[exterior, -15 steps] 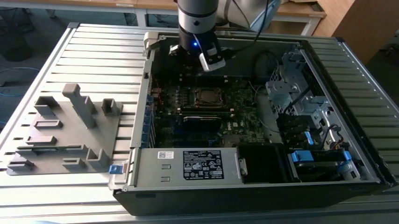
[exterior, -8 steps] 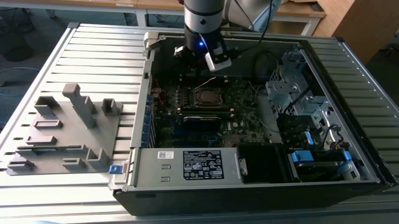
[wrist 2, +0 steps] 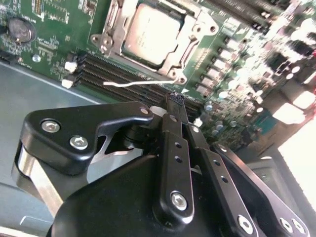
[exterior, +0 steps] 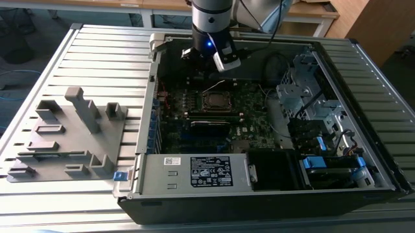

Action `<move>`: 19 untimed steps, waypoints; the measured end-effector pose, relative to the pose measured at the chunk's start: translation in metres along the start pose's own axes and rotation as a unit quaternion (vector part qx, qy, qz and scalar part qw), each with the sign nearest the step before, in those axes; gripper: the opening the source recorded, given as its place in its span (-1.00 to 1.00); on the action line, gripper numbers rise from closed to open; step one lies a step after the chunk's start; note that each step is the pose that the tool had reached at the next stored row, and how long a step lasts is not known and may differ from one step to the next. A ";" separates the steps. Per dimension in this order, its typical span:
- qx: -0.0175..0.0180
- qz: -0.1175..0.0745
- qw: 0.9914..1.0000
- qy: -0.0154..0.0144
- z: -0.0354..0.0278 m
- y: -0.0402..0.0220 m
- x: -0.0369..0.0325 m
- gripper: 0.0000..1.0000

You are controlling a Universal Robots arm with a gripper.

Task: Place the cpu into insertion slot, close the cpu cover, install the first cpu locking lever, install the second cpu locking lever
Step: 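Install the first cpu locking lever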

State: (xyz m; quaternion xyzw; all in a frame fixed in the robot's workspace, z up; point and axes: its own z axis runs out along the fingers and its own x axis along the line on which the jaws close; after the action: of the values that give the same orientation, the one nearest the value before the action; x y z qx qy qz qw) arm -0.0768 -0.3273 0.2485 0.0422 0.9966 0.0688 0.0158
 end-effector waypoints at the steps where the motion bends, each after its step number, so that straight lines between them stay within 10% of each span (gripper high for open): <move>1: 0.000 0.000 1.000 0.000 0.0009 0.0021 -0.0006 -0.79; 13: 0.001 0.000 1.000 0.000 0.0049 0.0093 -0.0077 -0.79; 19: 0.007 0.000 1.000 -0.001 0.0071 0.0090 -0.0076 -0.79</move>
State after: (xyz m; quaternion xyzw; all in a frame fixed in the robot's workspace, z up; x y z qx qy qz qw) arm -0.0682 -0.3180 0.2429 0.0421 0.9971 0.0616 0.0161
